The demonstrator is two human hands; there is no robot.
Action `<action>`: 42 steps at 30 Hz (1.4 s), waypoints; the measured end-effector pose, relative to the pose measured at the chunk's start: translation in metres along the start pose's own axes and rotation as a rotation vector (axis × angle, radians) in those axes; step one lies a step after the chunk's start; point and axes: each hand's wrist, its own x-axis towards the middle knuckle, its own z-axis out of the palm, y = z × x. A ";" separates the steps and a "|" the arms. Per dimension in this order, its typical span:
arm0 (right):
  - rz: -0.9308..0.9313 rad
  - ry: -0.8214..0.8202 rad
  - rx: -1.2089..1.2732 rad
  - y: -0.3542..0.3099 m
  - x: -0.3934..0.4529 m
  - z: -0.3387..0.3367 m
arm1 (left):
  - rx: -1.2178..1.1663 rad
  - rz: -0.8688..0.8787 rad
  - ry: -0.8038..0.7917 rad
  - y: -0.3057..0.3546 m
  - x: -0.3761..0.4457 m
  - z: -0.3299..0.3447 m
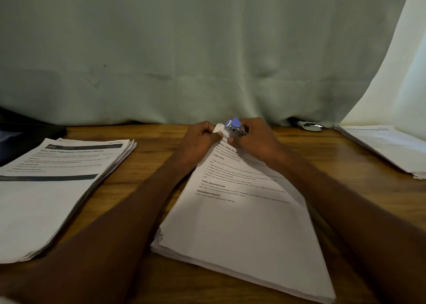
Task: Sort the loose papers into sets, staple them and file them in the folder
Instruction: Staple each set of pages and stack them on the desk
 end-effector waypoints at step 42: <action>-0.224 -0.252 -0.276 0.028 0.015 -0.031 | 0.076 0.148 -0.077 -0.004 -0.002 0.003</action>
